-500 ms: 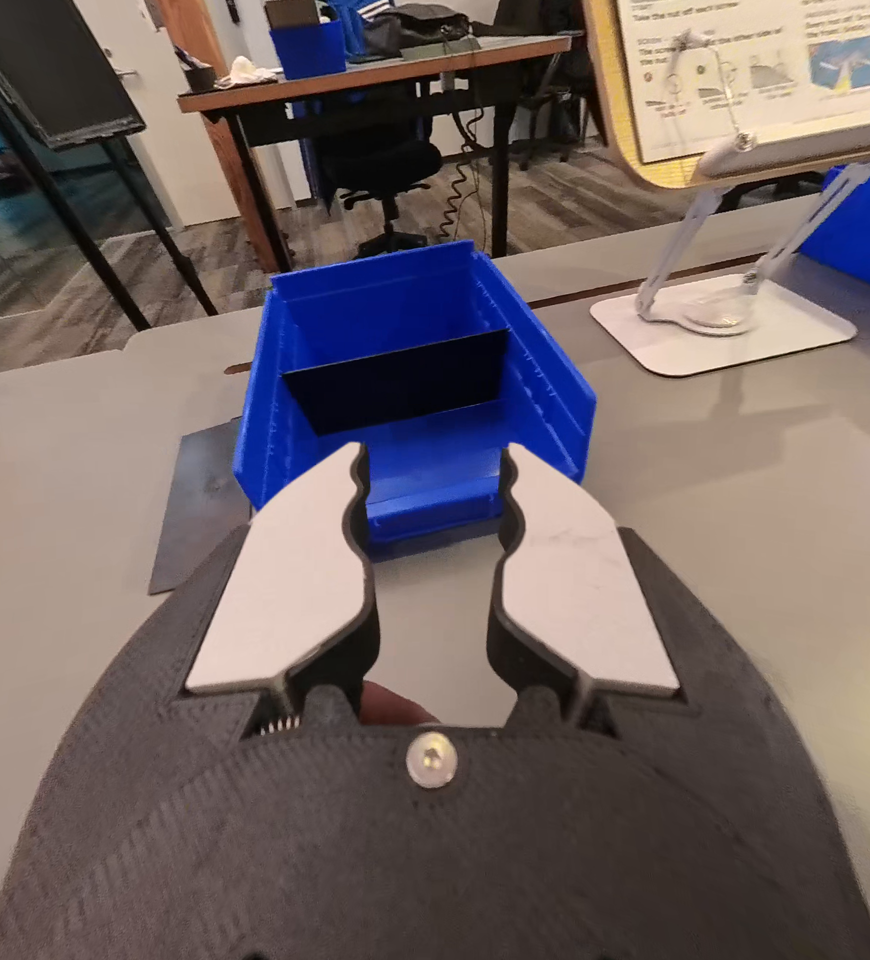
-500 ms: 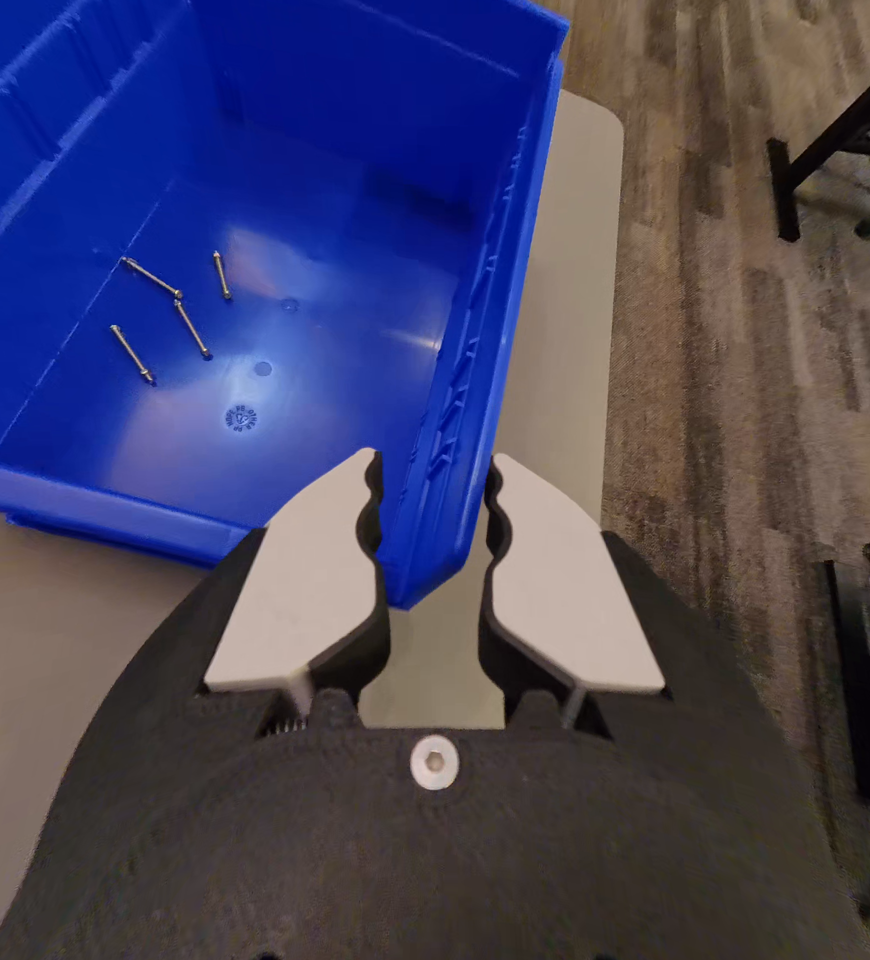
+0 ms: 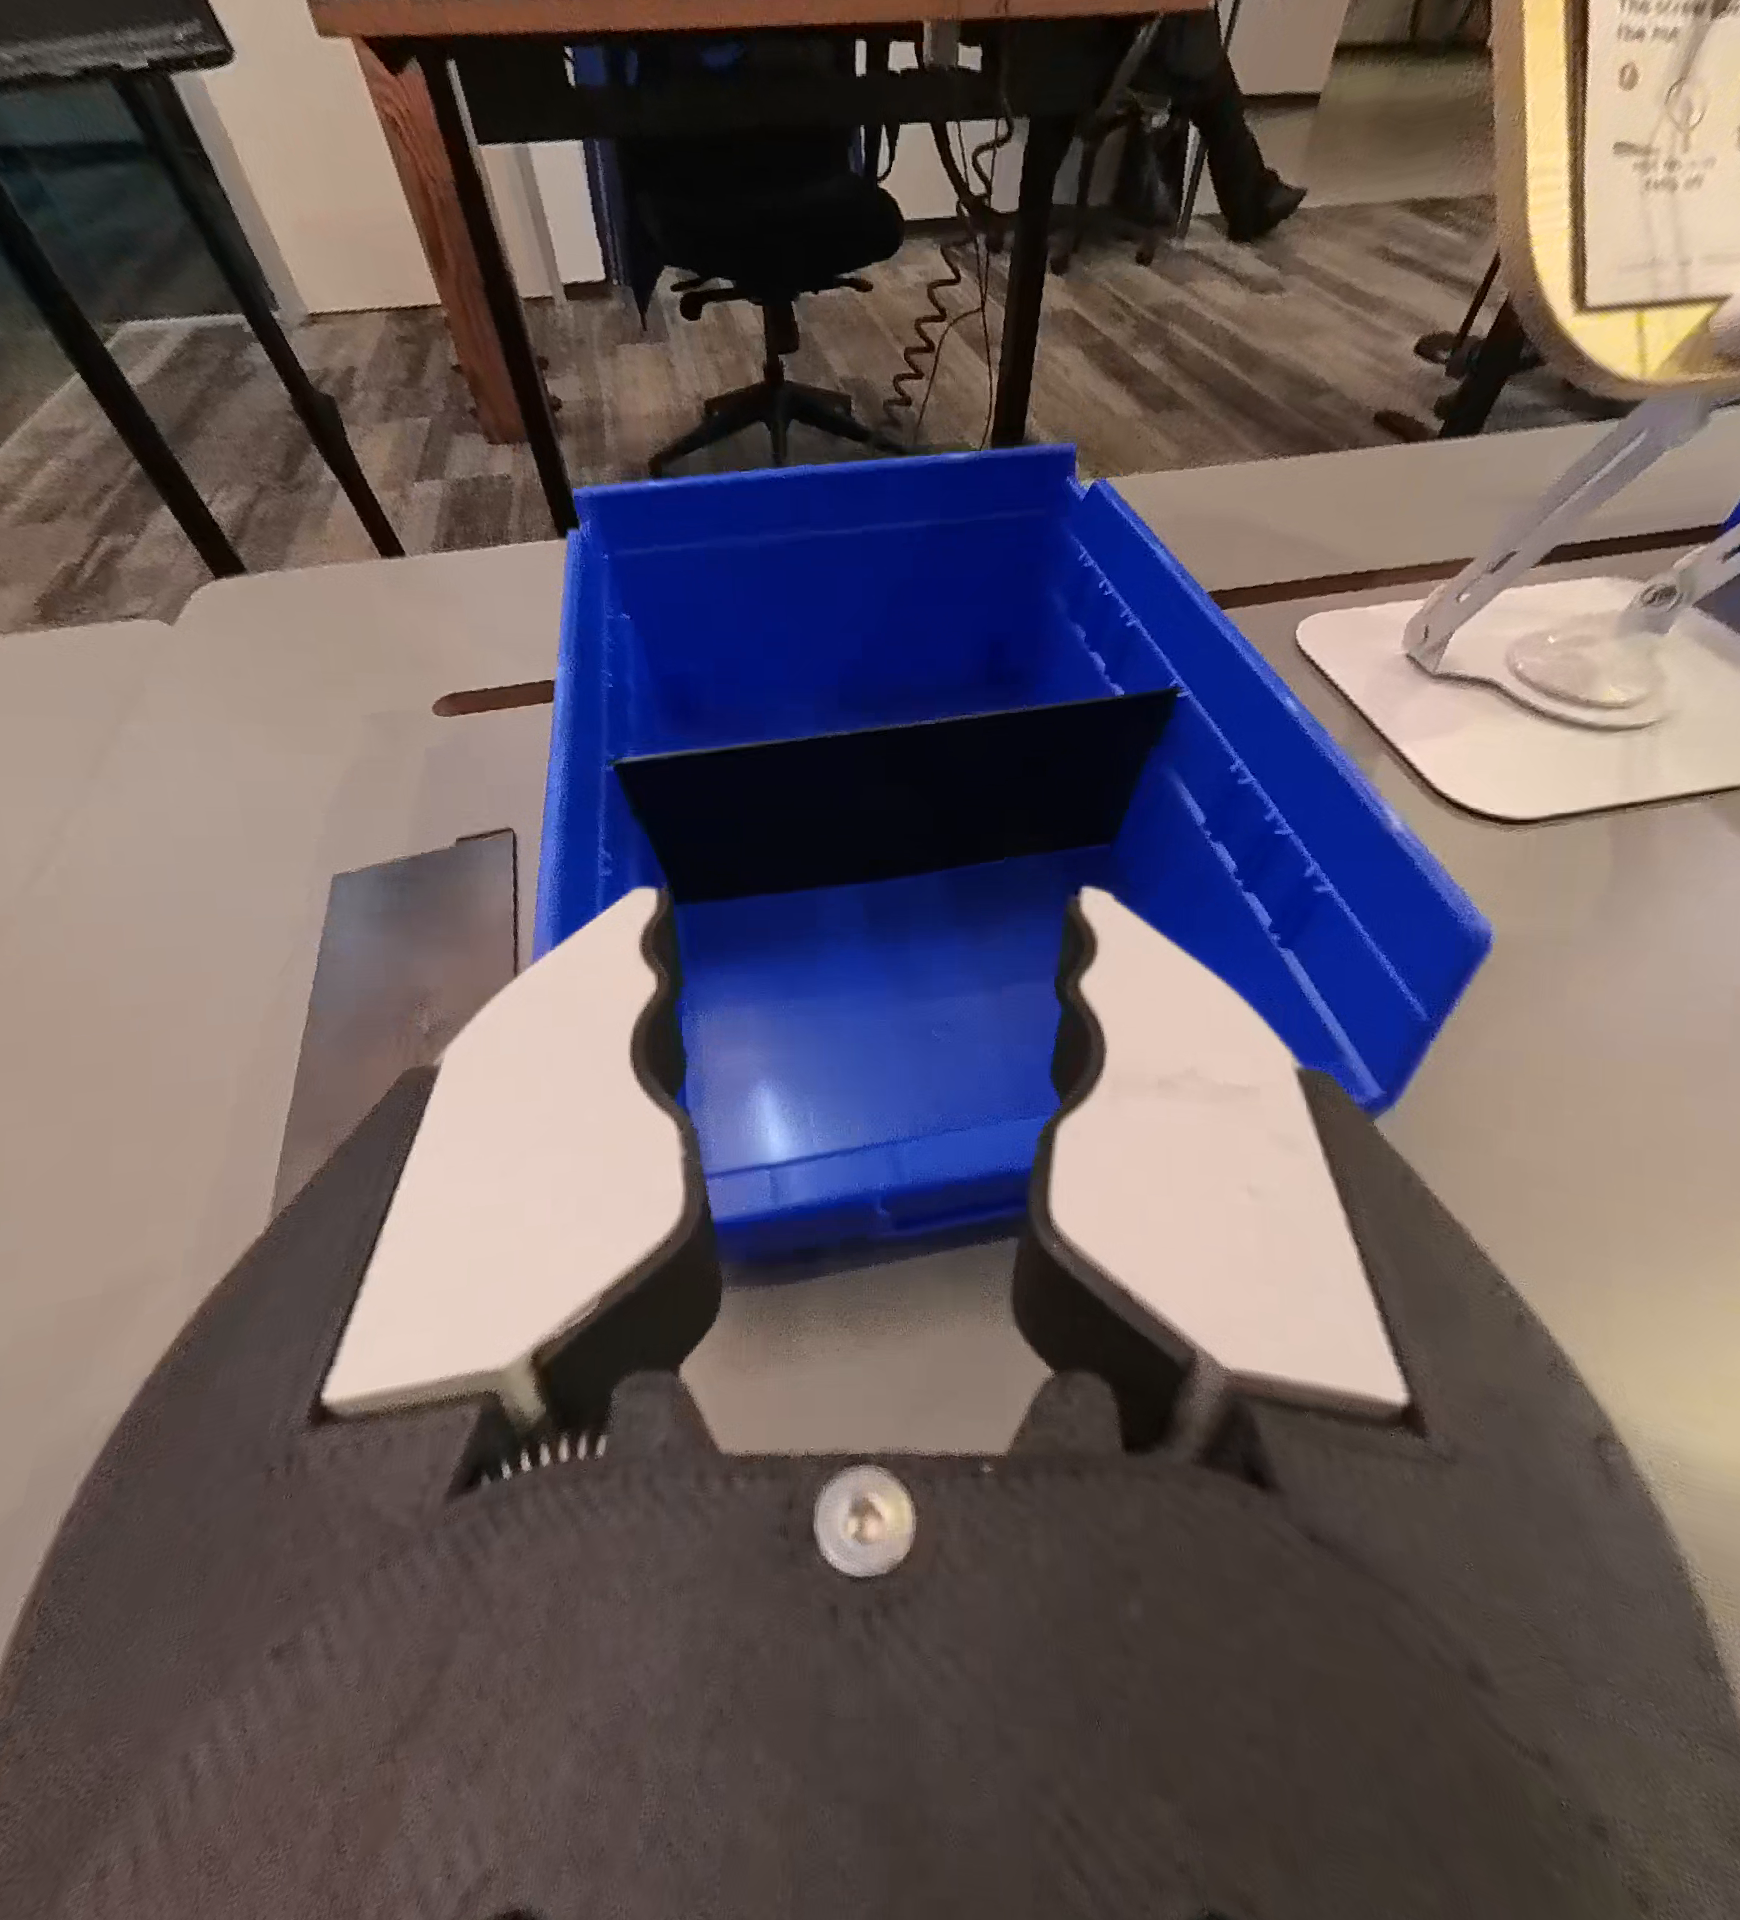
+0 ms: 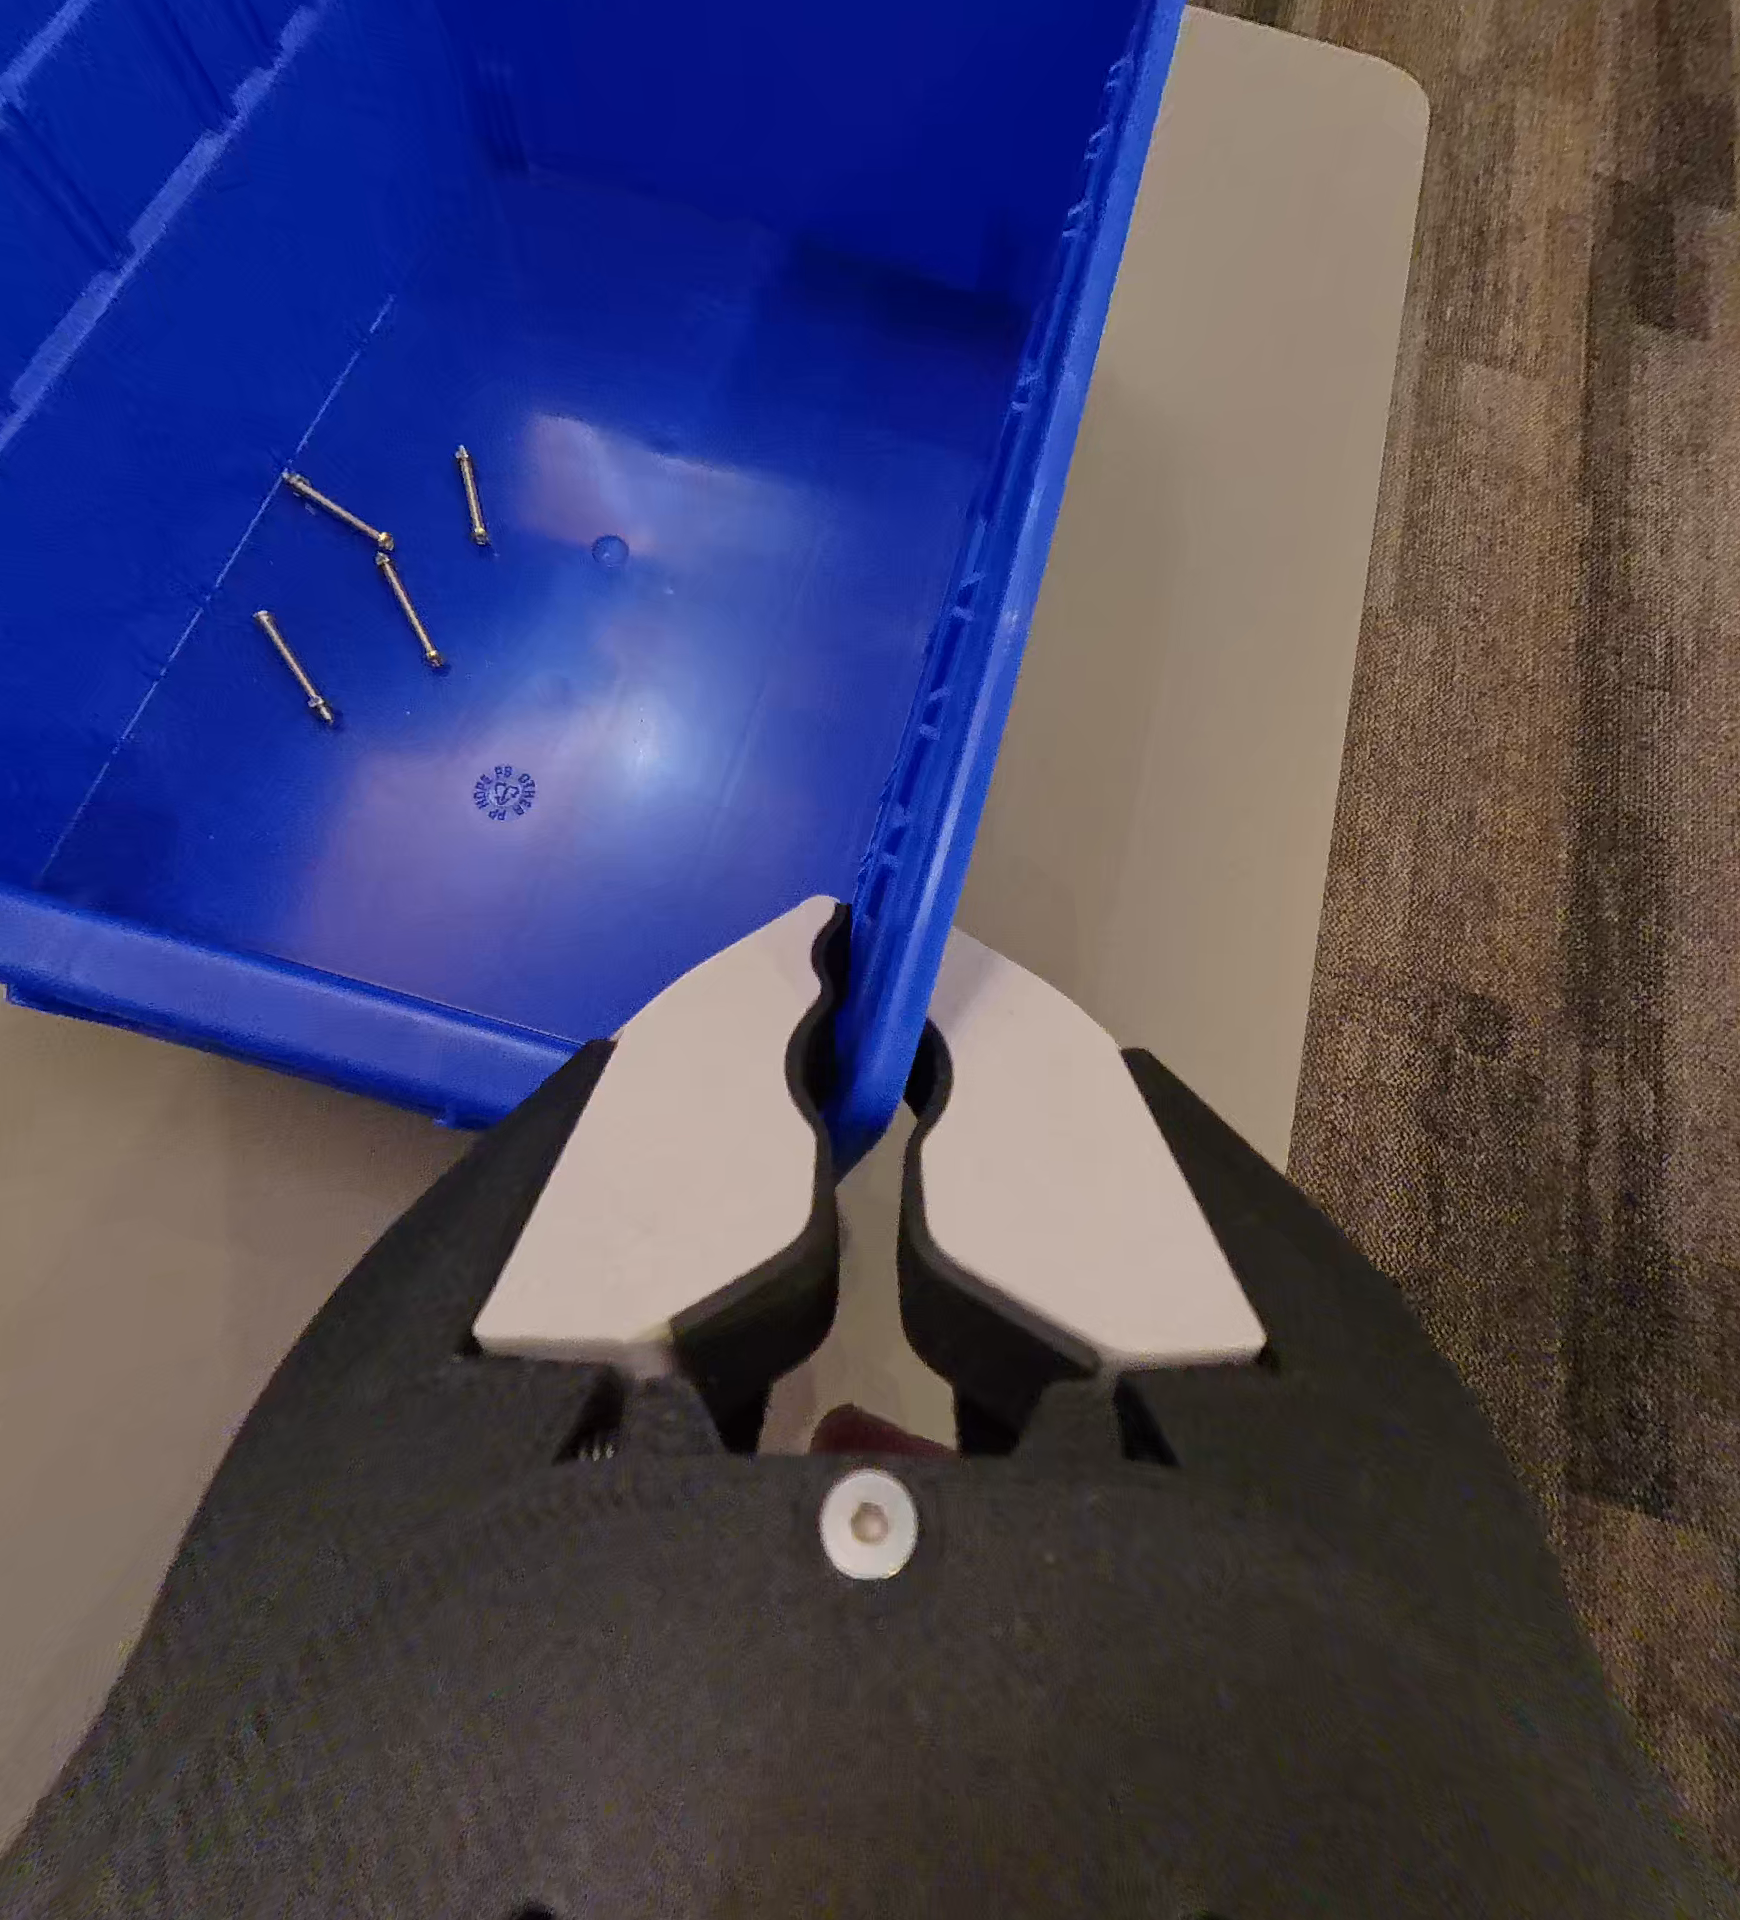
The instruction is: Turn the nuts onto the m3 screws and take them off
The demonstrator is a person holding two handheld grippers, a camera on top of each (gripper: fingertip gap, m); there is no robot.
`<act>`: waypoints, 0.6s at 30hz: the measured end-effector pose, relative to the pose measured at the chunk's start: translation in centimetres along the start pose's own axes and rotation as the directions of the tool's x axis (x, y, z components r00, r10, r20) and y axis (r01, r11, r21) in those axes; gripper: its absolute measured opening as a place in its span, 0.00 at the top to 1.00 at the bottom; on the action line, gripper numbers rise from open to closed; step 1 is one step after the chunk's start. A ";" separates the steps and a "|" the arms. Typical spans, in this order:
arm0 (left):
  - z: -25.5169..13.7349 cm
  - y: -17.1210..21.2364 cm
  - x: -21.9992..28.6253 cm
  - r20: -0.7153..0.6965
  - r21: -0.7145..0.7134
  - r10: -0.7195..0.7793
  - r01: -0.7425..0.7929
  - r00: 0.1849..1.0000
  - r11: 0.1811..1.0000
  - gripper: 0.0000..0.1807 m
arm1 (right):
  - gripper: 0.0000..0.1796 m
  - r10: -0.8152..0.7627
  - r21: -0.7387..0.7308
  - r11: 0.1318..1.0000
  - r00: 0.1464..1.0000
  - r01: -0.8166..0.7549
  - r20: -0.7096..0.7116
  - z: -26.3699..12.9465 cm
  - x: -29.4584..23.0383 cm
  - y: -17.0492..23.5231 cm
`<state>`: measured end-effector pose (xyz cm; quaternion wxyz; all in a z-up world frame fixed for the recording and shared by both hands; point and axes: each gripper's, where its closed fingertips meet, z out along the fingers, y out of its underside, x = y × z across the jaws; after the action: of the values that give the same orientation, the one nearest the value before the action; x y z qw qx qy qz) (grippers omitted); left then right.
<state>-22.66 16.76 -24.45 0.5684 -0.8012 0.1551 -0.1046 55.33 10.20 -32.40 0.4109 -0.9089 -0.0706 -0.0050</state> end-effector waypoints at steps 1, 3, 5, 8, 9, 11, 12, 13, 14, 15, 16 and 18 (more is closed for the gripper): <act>0.4 -0.1 -0.1 0.010 -0.009 0.016 -0.016 1.000 1.000 0.62 | 0.97 -0.008 0.000 1.000 1.000 0.008 0.003 0.0 0.0 0.0; 1.0 0.1 -0.5 0.008 -0.028 0.012 -0.012 1.000 1.000 0.62 | 0.98 -0.018 0.001 1.000 1.000 0.018 0.002 0.0 0.1 0.0; 1.4 0.3 -0.8 0.004 -0.026 -0.003 0.004 1.000 1.000 0.59 | 0.98 -0.030 0.005 1.000 1.000 0.029 0.010 0.0 0.0 0.0; 2.7 1.8 -1.9 0.004 -0.059 -0.075 0.075 0.997 0.995 0.37 | 0.98 -0.035 0.011 0.999 0.999 0.035 0.022 0.0 -0.1 0.0; 3.0 2.1 -1.8 -0.020 -0.060 -0.102 0.101 0.995 0.993 0.38 | 0.98 -0.037 0.011 0.999 0.999 0.037 0.026 -0.1 -0.2 0.0; 3.1 2.2 -2.2 0.003 -0.039 -0.070 0.070 0.998 0.997 0.46 | 0.98 -0.047 0.011 0.999 0.999 0.046 0.027 -0.2 -0.3 0.1; 3.2 2.2 -2.5 0.008 -0.028 -0.058 0.058 0.998 0.998 0.53 | 0.98 -0.049 0.009 0.999 0.998 0.049 0.030 -0.3 -0.4 0.1; 3.2 2.2 -2.8 0.004 -0.011 -0.057 0.057 0.998 0.998 0.61 | 0.98 -0.050 0.007 0.999 0.998 0.050 0.034 -0.4 -0.5 0.2; 3.1 2.3 -3.3 0.007 -0.002 -0.063 0.063 0.998 0.998 0.68 | 0.98 -0.052 0.008 0.999 0.998 0.051 0.039 -0.5 -0.5 0.3; 3.2 2.5 -3.7 0.023 -0.005 -0.062 0.062 0.998 0.998 0.74 | 0.98 -0.054 0.008 0.999 0.998 0.054 0.042 -0.6 -0.6 0.4; 3.2 2.5 -4.2 0.043 0.003 -0.053 0.053 0.998 0.999 0.79 | 0.98 -0.056 0.008 0.998 0.997 0.056 0.045 -0.7 -0.6 0.5; 3.4 2.3 -4.9 0.059 0.012 -0.059 0.058 0.997 0.998 0.84 | 0.98 -0.058 0.010 0.998 0.997 0.058 0.055 -1.0 -0.7 0.8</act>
<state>-26.34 20.81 -27.72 0.5736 -0.8052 0.1139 -0.0981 54.76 8.81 -32.38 0.4122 -0.9046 -0.1082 0.0086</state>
